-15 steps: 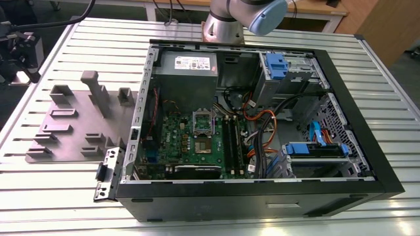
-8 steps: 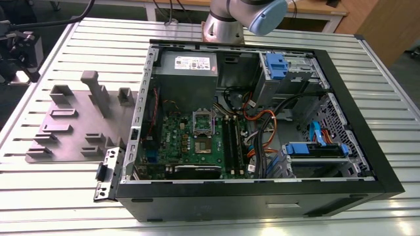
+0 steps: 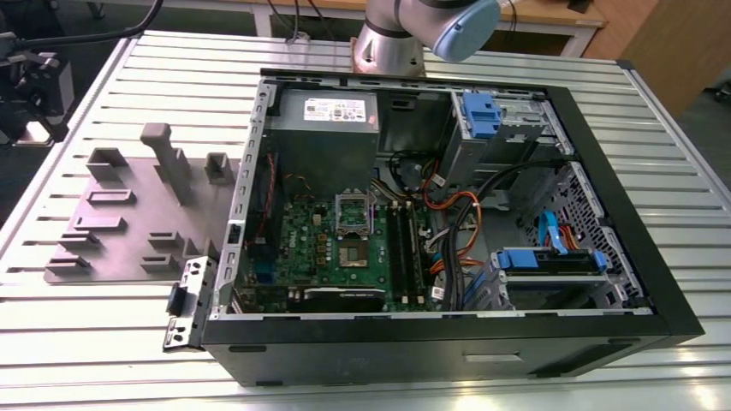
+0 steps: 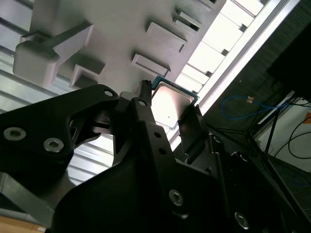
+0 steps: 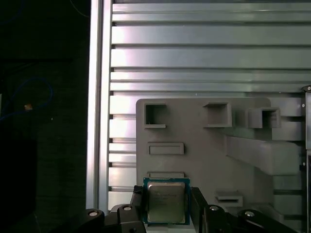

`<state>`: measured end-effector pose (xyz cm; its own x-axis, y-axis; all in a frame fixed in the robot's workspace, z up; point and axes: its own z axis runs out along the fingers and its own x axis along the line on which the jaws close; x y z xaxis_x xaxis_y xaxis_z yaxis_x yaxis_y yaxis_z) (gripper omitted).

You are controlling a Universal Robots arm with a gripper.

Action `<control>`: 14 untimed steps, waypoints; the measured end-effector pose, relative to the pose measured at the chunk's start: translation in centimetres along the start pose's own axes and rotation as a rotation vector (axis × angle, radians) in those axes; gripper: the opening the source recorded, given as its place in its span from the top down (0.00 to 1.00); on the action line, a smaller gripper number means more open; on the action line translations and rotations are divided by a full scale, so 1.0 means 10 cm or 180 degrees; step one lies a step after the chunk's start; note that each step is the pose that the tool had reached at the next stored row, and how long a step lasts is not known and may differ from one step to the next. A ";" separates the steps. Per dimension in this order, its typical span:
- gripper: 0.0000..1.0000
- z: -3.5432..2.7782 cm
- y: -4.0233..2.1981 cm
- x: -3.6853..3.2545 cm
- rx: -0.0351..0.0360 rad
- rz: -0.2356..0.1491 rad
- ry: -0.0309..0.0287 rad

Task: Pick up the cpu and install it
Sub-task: 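Pick up the cpu and move it towards the insertion slot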

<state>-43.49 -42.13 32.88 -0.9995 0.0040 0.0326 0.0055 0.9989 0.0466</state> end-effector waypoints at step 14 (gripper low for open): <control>0.53 -0.063 0.003 0.002 0.0001 0.0000 0.0001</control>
<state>-43.49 -42.13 33.50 -0.9995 0.0040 0.0328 0.0055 0.9989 0.0462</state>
